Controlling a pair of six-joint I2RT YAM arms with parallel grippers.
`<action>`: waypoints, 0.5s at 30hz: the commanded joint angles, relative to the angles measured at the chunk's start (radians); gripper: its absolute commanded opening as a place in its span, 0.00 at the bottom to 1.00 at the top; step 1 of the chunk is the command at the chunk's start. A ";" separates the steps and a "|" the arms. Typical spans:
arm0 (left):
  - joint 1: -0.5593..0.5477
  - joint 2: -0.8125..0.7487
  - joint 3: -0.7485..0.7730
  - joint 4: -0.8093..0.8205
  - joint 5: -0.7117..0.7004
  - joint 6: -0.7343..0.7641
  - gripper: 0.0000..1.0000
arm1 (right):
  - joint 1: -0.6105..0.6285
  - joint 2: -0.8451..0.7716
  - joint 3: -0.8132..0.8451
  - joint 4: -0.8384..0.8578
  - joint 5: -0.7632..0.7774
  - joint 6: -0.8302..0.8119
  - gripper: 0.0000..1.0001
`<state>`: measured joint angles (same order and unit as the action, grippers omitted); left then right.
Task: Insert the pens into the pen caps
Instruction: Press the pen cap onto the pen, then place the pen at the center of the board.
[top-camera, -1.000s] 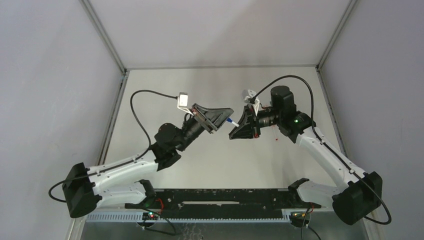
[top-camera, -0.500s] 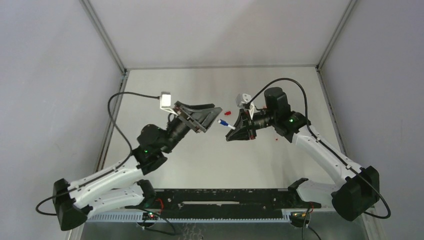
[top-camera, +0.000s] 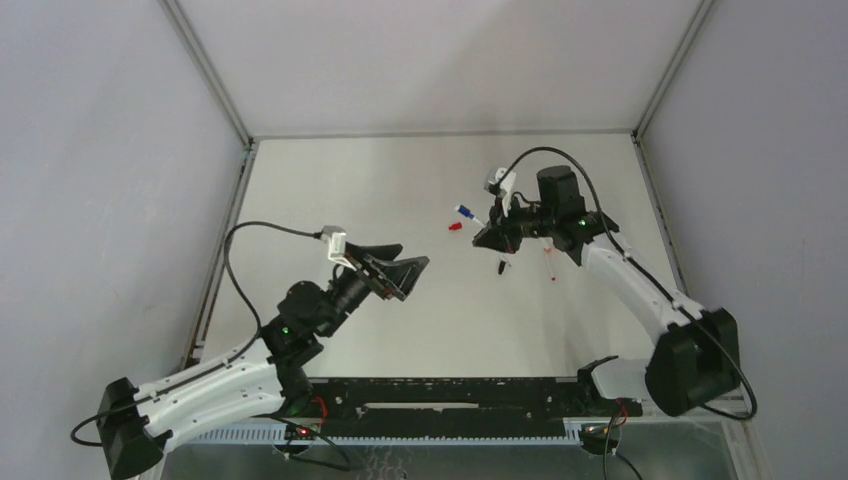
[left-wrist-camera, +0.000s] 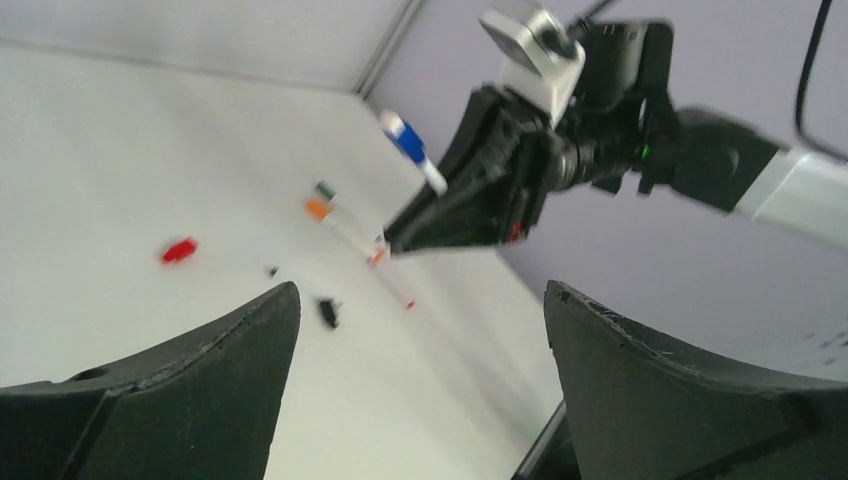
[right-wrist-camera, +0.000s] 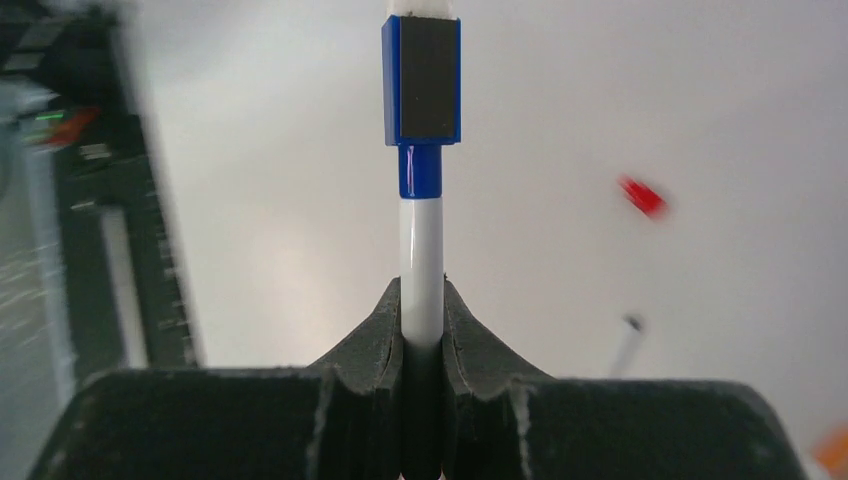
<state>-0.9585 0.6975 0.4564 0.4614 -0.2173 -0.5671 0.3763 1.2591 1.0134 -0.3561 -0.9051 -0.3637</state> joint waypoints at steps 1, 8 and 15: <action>0.007 -0.028 -0.099 0.035 -0.061 0.009 0.96 | -0.049 0.130 0.027 0.060 0.428 0.039 0.00; 0.007 -0.094 -0.223 0.093 -0.083 -0.031 0.96 | -0.096 0.294 0.061 0.089 0.700 0.085 0.01; 0.008 -0.201 -0.322 0.112 -0.114 -0.056 0.97 | -0.154 0.468 0.136 0.019 0.752 0.096 0.03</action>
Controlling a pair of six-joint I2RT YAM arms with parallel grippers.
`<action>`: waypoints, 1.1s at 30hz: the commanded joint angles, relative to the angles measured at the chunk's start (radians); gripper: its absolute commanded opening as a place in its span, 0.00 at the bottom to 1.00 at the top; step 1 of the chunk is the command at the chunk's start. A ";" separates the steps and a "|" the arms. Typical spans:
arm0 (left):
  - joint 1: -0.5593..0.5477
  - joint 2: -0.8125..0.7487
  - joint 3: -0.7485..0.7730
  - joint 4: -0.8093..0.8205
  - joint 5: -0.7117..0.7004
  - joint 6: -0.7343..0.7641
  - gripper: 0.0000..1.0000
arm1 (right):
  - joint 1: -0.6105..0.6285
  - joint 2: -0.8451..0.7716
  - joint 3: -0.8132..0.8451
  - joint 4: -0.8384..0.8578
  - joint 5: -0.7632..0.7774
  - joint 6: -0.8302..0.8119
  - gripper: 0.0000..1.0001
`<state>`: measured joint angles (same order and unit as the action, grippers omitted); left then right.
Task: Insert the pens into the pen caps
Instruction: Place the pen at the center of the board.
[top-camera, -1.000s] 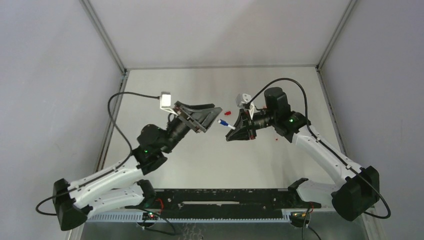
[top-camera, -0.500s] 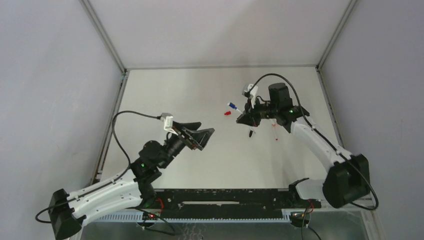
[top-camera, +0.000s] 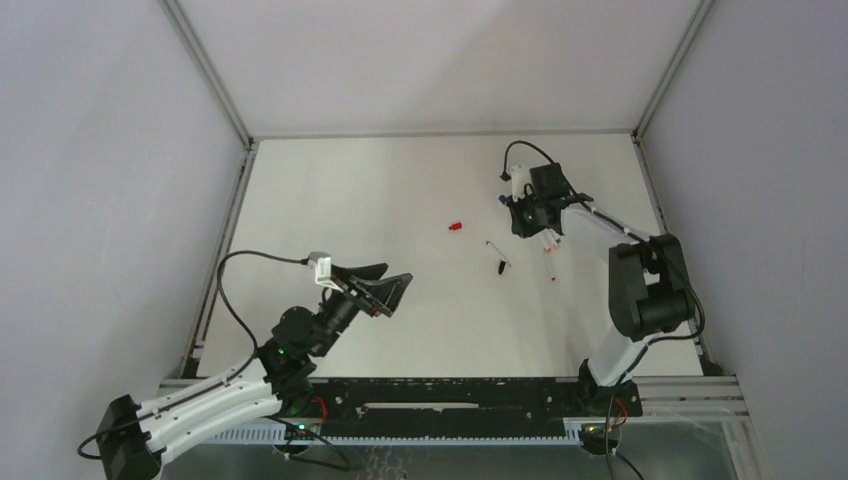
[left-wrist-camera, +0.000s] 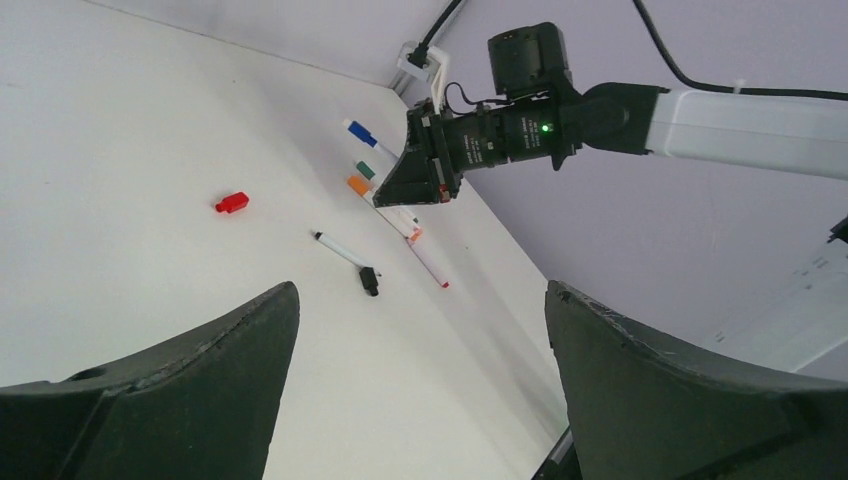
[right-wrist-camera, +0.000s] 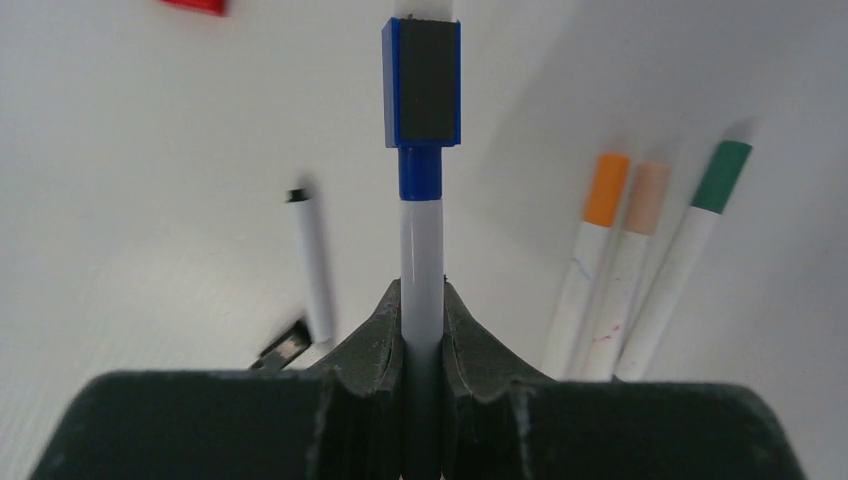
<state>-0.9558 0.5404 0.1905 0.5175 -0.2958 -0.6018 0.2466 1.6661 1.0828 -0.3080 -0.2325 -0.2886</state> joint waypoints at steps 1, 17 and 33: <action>0.006 -0.055 -0.066 0.061 -0.038 -0.027 0.97 | -0.028 0.071 0.072 -0.033 0.086 0.019 0.04; 0.005 -0.018 -0.104 0.129 -0.024 -0.090 0.97 | -0.076 0.211 0.140 -0.105 0.110 0.006 0.12; 0.006 -0.017 -0.107 0.150 0.013 -0.170 0.98 | -0.093 0.254 0.197 -0.191 0.056 -0.017 0.24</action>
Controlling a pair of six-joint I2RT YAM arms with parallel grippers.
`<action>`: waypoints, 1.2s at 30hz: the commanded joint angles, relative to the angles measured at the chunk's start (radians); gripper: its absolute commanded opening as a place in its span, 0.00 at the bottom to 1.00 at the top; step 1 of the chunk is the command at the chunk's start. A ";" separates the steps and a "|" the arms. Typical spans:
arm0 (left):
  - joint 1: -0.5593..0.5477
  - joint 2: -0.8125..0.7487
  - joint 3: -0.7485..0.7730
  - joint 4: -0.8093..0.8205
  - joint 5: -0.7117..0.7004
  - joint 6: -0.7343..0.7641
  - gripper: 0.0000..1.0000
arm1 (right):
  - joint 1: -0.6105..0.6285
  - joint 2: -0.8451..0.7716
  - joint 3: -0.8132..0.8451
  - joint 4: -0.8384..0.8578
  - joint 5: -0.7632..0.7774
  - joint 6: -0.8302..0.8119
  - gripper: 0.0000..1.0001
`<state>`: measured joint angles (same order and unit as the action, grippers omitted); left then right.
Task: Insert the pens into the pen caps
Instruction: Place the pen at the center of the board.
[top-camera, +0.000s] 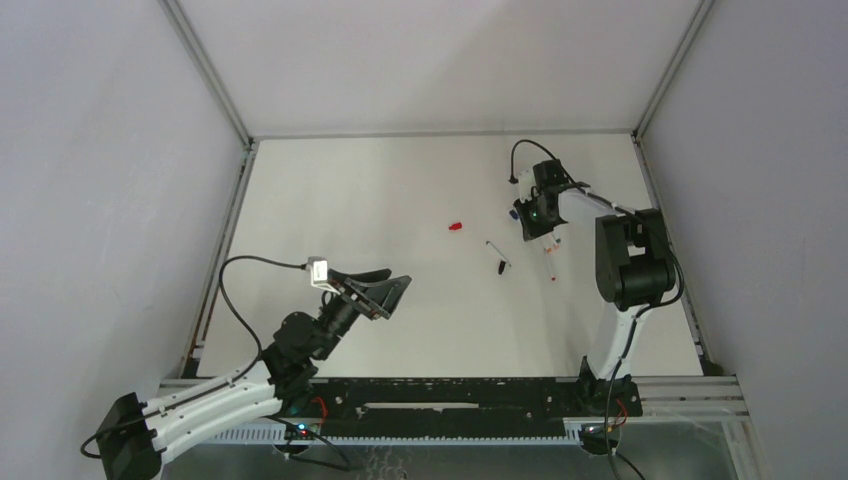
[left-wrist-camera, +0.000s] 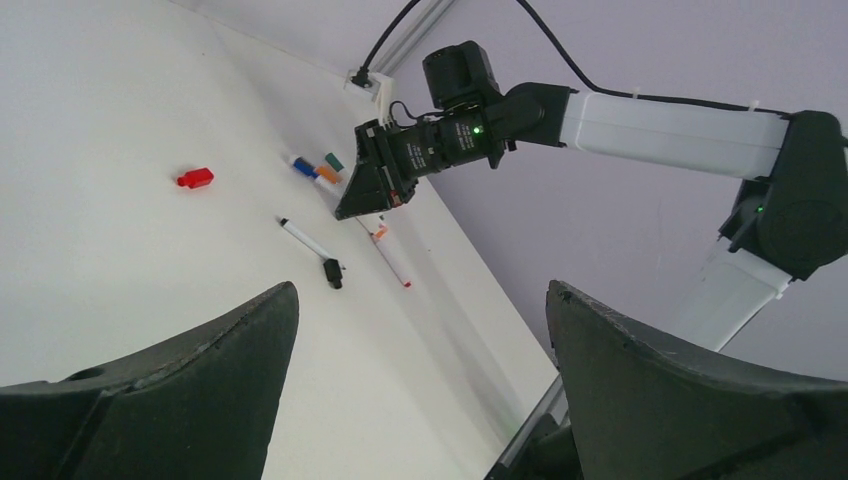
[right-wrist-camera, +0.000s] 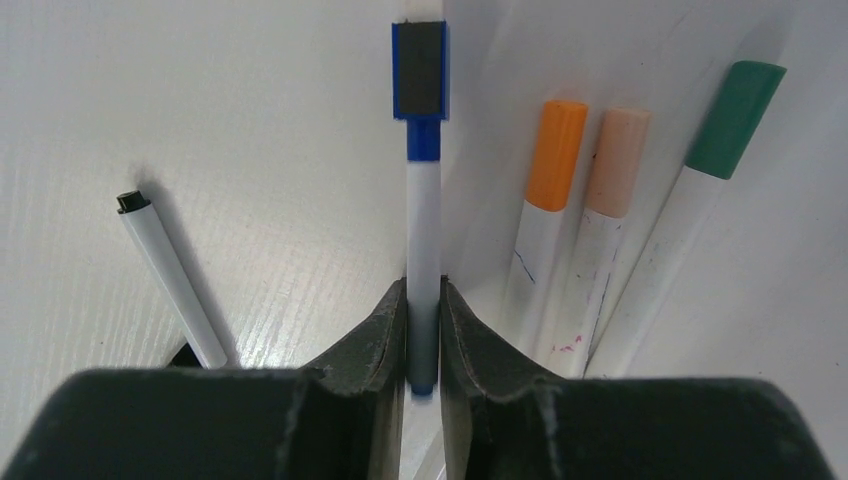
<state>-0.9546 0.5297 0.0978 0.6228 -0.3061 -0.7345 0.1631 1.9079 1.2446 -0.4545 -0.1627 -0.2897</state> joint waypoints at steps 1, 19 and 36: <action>0.004 -0.005 -0.014 0.048 0.026 -0.043 0.97 | -0.010 0.011 0.038 -0.052 -0.015 -0.018 0.25; 0.004 0.006 0.024 0.033 0.073 -0.077 1.00 | -0.013 -0.139 0.052 -0.114 -0.120 -0.068 0.35; 0.014 -0.179 0.108 -0.456 -0.067 0.072 1.00 | -0.093 -0.339 0.005 -0.169 -0.434 -0.180 0.39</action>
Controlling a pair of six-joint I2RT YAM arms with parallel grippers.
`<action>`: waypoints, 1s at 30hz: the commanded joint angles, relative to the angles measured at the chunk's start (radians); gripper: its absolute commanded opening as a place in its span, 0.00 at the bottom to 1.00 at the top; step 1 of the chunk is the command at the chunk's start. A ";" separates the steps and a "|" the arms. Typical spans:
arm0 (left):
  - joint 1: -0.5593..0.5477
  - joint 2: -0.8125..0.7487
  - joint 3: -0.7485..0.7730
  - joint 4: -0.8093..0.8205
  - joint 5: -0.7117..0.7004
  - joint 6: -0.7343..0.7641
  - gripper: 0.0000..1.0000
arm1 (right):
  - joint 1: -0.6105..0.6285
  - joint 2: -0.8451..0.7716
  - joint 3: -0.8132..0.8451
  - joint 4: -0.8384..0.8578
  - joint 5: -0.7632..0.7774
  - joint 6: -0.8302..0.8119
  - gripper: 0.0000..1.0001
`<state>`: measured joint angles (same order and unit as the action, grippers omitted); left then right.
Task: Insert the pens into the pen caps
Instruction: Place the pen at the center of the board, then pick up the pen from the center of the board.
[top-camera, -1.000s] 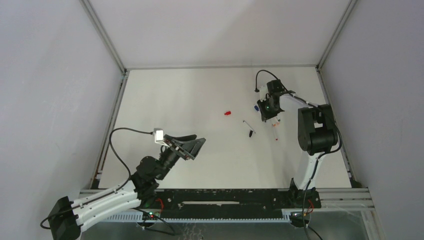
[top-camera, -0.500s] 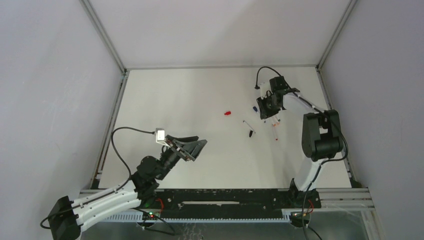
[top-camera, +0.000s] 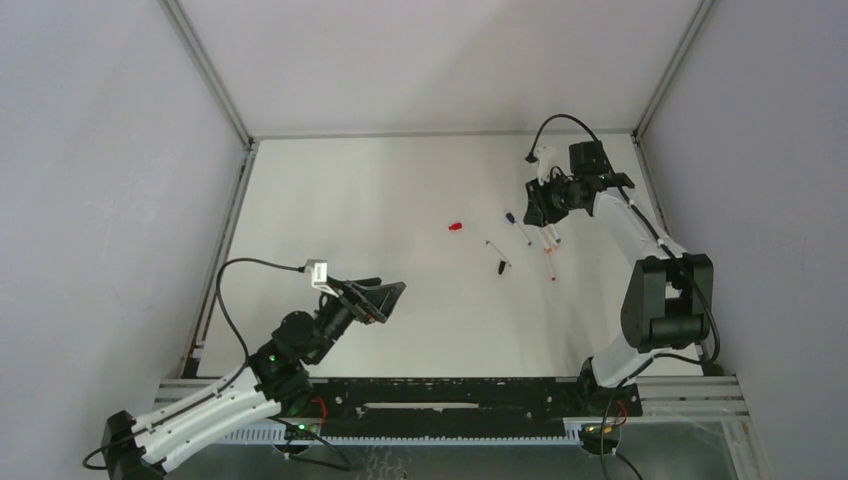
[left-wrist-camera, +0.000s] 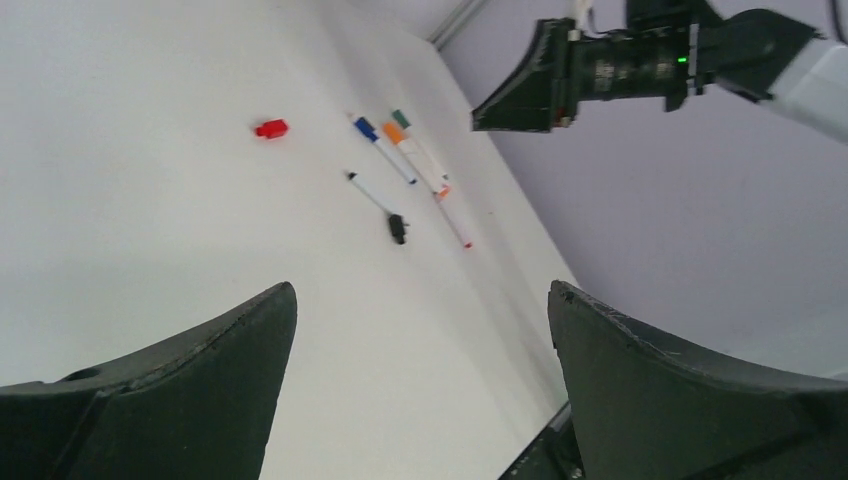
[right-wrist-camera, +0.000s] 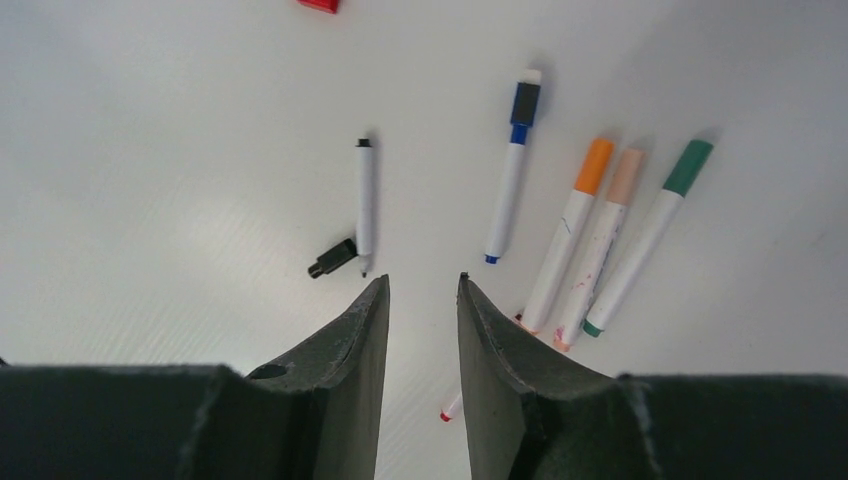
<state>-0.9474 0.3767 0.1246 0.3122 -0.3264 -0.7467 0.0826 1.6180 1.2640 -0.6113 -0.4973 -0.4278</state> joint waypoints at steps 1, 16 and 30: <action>0.007 -0.036 0.081 -0.164 -0.051 0.089 1.00 | -0.018 -0.056 -0.018 -0.013 -0.114 -0.044 0.39; 0.006 -0.076 0.068 -0.286 -0.081 0.105 1.00 | -0.057 -0.131 -0.021 -0.060 -0.274 -0.090 0.40; 0.007 -0.047 -0.040 -0.068 -0.120 0.125 1.00 | -0.105 -0.145 -0.021 -0.083 -0.372 -0.107 0.40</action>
<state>-0.9455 0.3202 0.1303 0.1417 -0.4282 -0.6357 -0.0124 1.5139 1.2476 -0.6815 -0.8104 -0.5156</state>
